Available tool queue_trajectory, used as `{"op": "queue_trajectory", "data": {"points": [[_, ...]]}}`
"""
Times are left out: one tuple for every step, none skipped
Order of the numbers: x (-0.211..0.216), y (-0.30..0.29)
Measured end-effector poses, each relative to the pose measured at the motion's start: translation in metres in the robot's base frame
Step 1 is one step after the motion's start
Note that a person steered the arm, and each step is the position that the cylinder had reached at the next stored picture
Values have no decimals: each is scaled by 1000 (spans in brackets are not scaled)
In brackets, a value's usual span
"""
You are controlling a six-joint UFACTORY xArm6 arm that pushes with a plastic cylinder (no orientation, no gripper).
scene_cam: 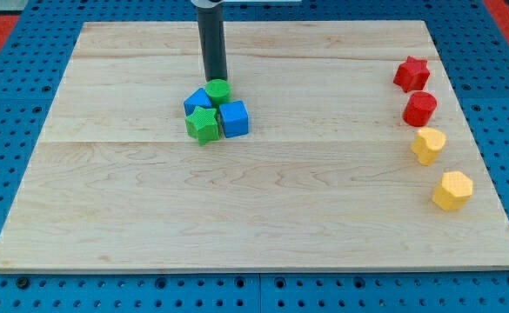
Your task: Move your arm to the red star
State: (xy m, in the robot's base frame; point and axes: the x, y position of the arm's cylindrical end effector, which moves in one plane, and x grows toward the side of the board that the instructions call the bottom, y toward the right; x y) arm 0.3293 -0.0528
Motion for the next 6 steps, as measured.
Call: {"op": "queue_trajectory", "data": {"points": [[8, 8], [-1, 29], [-34, 90], [-37, 147], [-56, 202], [-69, 251]]}}
